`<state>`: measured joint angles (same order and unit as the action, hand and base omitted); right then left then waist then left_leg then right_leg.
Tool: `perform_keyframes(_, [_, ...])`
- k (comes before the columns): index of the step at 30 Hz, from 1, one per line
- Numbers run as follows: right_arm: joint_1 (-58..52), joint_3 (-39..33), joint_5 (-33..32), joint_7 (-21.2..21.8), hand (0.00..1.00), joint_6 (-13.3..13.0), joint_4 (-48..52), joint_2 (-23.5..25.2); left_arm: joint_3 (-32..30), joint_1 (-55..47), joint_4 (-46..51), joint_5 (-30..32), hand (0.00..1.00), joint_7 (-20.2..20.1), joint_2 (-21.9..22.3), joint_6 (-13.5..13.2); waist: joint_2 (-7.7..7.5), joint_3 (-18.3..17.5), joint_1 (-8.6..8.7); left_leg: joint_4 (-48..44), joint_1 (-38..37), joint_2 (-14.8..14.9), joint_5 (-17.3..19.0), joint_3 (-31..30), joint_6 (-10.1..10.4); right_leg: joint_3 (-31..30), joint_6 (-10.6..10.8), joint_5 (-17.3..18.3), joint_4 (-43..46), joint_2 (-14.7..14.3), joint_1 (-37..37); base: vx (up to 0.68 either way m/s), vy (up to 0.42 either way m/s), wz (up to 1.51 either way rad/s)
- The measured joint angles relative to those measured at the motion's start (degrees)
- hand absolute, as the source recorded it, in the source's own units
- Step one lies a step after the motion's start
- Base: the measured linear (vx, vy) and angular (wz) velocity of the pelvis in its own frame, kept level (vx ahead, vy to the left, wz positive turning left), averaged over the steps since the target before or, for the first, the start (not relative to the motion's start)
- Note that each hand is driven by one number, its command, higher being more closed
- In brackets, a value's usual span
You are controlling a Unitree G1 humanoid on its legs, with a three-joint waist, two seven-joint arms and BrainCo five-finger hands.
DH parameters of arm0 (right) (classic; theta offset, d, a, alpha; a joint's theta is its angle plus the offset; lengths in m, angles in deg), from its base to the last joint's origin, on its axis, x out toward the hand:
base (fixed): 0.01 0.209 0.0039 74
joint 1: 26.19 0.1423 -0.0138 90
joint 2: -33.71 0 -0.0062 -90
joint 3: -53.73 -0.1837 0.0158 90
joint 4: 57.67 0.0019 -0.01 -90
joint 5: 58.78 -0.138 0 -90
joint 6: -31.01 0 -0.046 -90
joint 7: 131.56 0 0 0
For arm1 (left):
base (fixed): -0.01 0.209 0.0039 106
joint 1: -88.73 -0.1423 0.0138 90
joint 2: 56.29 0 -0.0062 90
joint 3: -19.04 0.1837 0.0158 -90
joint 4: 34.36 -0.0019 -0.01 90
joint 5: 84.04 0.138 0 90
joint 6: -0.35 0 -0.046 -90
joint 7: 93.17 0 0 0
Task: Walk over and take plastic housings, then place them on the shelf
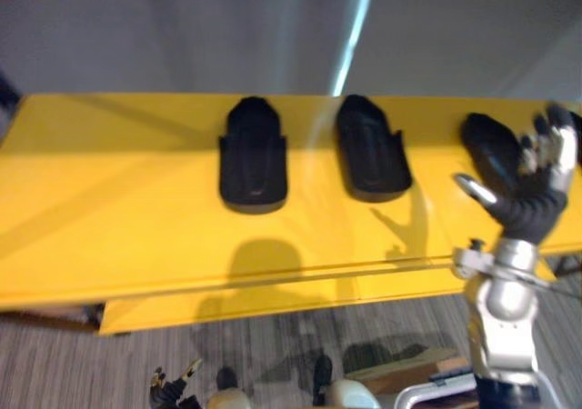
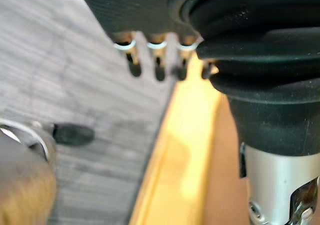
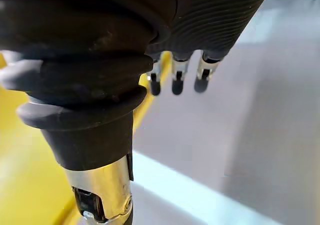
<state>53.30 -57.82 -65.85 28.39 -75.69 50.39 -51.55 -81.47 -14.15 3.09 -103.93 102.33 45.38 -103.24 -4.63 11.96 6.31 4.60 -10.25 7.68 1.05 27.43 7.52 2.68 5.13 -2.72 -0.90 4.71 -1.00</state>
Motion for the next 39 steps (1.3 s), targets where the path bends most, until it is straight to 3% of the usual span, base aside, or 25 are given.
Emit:
perform_keyframes(3, [-9.5,-5.7,-7.8,2.9,0.0,-2.4,-3.2,3.8,0.0,-0.2,-0.7,0.2,0.0,-1.5,0.1,0.0,1.85,-1.1,3.42,0.0,-2.8,1.3,1.4,4.8,1.2,-4.4,-0.2,-0.2,0.0,-1.9,-0.1,0.02,-0.027,-0.85])
perform_keyframes(5, [-15.1,-5.9,-13.2,7.2,0.0,-6.8,-3.1,6.7,0.0,-0.3,-0.5,0.2,0.0,-2.4,0.1,-0.3,2.79,-1.6,5.81,-1.2,-3.9,1.9,2.5,7.3,1.5,-6.3,-0.3,-0.3,0.0,-2.6,-0.2,-0.02,-0.041,-0.69])
perform_keyframes(8, [-16.9,-4.1,-14.8,11.6,0.0,-11.3,-2.3,8.6,0.7,0.1,-0.3,0.5,0.0,-3.2,-0.1,-1.1,3.21,-1.9,7.1,-3.3,-4.6,2.3,4.4,10.3,1.6,-9.1,-0.2,-0.8,-0.8,-3.0,-0.1,-0.08,-0.034,-0.56])
perform_keyframes(11, [-15.6,0.7,-14.8,14.0,0.0,-11.8,-1.0,7.6,2.5,0.1,-0.3,0.9,0.0,-3.2,-0.2,-1.4,3.42,-2.0,6.36,-5.2,-4.1,1.8,5.8,9.9,1.6,-10.0,-0.5,-1.1,-1.1,-3.1,1.0,-0.11,-0.039,-0.22])
perform_keyframes(13, [-12.6,5.0,-14.8,14.6,0.0,-11.6,-1.1,5.1,3.0,0.1,-0.2,0.5,0.0,-3.1,0.3,-1.4,3.93,-1.9,4.51,-11.1,-0.8,1.1,10.1,2.9,0.1,-12.7,-0.4,-1.7,-1.0,-3.8,2.4,-0.11,-0.018,-0.61])
perform_keyframes(14, [-9.9,7.9,-14.8,15.4,0.0,-11.6,-1.3,3.3,3.1,-0.2,-0.1,0.0,0.0,-3.1,0.4,-1.4,4.71,-1.7,2.87,-14.7,1.0,1.0,12.2,-3.1,-1.8,-14.8,-0.5,-2.6,-1.3,-4.4,3.0,0.0,0.033,-0.9])
perform_keyframes(16, [-4.1,12.1,-14.5,15.7,0.0,-11.4,-3.1,1.5,3.1,-0.6,0.0,-1.8,0.0,-2.8,0.3,-1.4,5.21,-1.3,1.18,-21.5,4.2,0.5,13.7,-11.0,-4.2,-17.5,0.0,-3.6,-1.3,-4.2,3.5,0.0,0.05,-0.71])
perform_keyframes(18, [-0.5,13.3,-14.5,14.8,0.0,-10.6,-5.1,0.7,3.8,-0.7,0.6,-2.7,0.0,-2.7,0.4,-1.6,5.6,-1.1,0.66,-26.3,6.6,0.0,15.0,-14.5,-5.7,-18.4,0.1,-3.6,-0.6,-4.1,4.2,-0.06,0.095,-0.25])
perform_keyframes(21, [3.3,14.7,-14.6,12.5,0.0,-8.8,-7.9,-0.7,5.2,-0.3,1.3,-3.0,0.0,-2.7,0.4,-2.7,6.17,-0.2,0.26,-28.3,9.4,0.0,18.0,-16.3,-6.1,-18.8,0.3,-3.7,0.7,-4.5,7.0,-0.09,0.124,-0.08])
perform_keyframes(22, [5.1,15.1,-14.6,10.9,0.0,-7.8,-7.9,-0.7,5.6,0.7,2.3,-4.5,0.0,-2.7,0.3,-3.4,6.51,1.6,0.19,-28.9,10.3,-0.3,20.0,-18.1,-5.6,-19.0,0.7,-3.3,3.2,-4.9,8.8,-0.14,0.117,-0.06])
perform_keyframes(24, [6.2,16.0,-14.6,9.6,0.0,-7.5,-8.5,-0.6,5.8,2.2,2.3,-5.4,0.0,-2.7,0.2,-3.7,6.11,3.2,-0.02,-30.7,11.6,-0.6,21.3,-19.1,-4.7,-19.4,1.5,-2.6,6.6,-5.2,10.9,-0.15,0.083,-0.08])
perform_keyframes(26, [5.7,18.5,-14.6,7.4,0.0,-7.0,-8.7,-0.1,6.5,4.4,2.4,-6.7,0.0,-2.6,0.4,-3.9,4.71,7.0,-0.96,-35.6,12.6,-0.9,23.3,-19.1,-5.2,-20.2,2.3,-2.3,10.8,-5.5,12.0,-0.26,0.104,-0.22])
perform_keyframes(29, [1.5,21.9,-14.0,5.5,0.0,-6.6,-8.0,3.4,6.7,4.2,2.9,-5.0,0.0,-3.0,0.9,-3.8,3.6,9.7,-1.19,-41.7,13.5,-0.9,25.9,-17.8,-6.8,-21.4,3.9,-3.6,11.8,-5.4,11.9,-0.28,0.106,-0.41])
perform_keyframes(30, [-1.6,23.2,-14.2,6.1,0.0,-6.6,-6.7,5.0,6.3,3.2,4.8,-3.7,0.0,-3.0,1.1,-3.9,2.92,10.2,-1.77,-42.3,13.1,-0.7,26.2,-15.7,-7.3,-20.5,3.0,-4.9,10.4,-4.9,11.8,-0.29,0.088,-0.66])
perform_keyframes(31, [-3.5,23.7,-14.1,7.0,0.0,-6.6,-5.8,5.5,6.1,2.8,5.7,-3.2,0.0,-2.6,1.3,-3.9,2.57,10.4,-2.12,-42.2,13.0,-0.7,26.1,-14.6,-7.5,-18.8,1.0,-4.3,9.5,-4.0,11.7,-0.3,0.058,-0.78])
perform_keyframes(32, [-6.1,25.1,-14.1,9.0,0.0,-6.5,-4.9,5.5,6.0,2.2,6.9,-1.8,0.0,-1.6,1.3,-3.8,2.56,10.6,-2.31,-41.5,13.3,0.0,25.4,-12.5,-8.6,-13.3,-2.8,-1.4,9.7,-2.2,12.8,-0.28,0.041,-0.87])
perform_keyframes(34, [-6.7,27.6,-14.0,11.5,0.0,-6.6,-5.0,5.7,6.1,2.2,6.7,-1.7,0.0,0.0,0.4,-3.1,2.08,10.2,-2.27,-38.0,13.2,1.8,22.5,-9.5,-8.7,-8.0,-3.2,-1.1,15.0,-1.6,16.0,-0.23,0.028,-0.8])
perform_keyframes(35, [-6.7,28.4,-14.0,12.5,0.0,-7.0,-5.0,6.2,6.2,2.7,6.3,-1.7,0.0,0.8,-0.5,-2.5,1.92,9.9,-2.27,-33.8,13.2,2.3,19.3,-8.3,-8.4,-5.6,-3.6,-0.8,20.2,-1.4,17.4,-0.15,-0.049,-0.45])
perform_keyframes(37, [-5.9,28.8,-13.4,12.1,0.0,-7.9,-5.1,6.7,6.2,3.8,6.3,-1.6,0.0,1.3,-2.1,-1.7,1.13,9.4,-2.45,-27.6,13.2,3.3,14.3,-8.0,-7.8,-2.6,-4.4,2.2,28.3,-0.5,17.0,-0.08,-0.113,-0.29])
perform_keyframes(38, [-3.2,29.8,-13.5,10.5,0.0,-8.1,-6.0,6.6,6.0,3.9,6.2,-1.6,0.0,1.7,-3.3,-0.7,0.18,8.8,-2.94,-24.2,13.4,4.5,11.4,-7.0,-7.0,-0.6,-5.4,4.0,33.1,2.1,15.1,-0.02,-0.151,-0.36])
perform_keyframes(39, [-2.2,30.2,-13.5,9.8,0.0,-8.2,-6.7,6.6,5.8,3.8,5.9,-1.6,0.0,1.7,-3.6,-0.3,-0.08,8.6,-3.52,-24.0,13.4,5.3,10.9,-6.2,-6.6,-0.4,-5.5,4.1,34.2,3.2,14.1,-0.02,-0.23,-0.66])
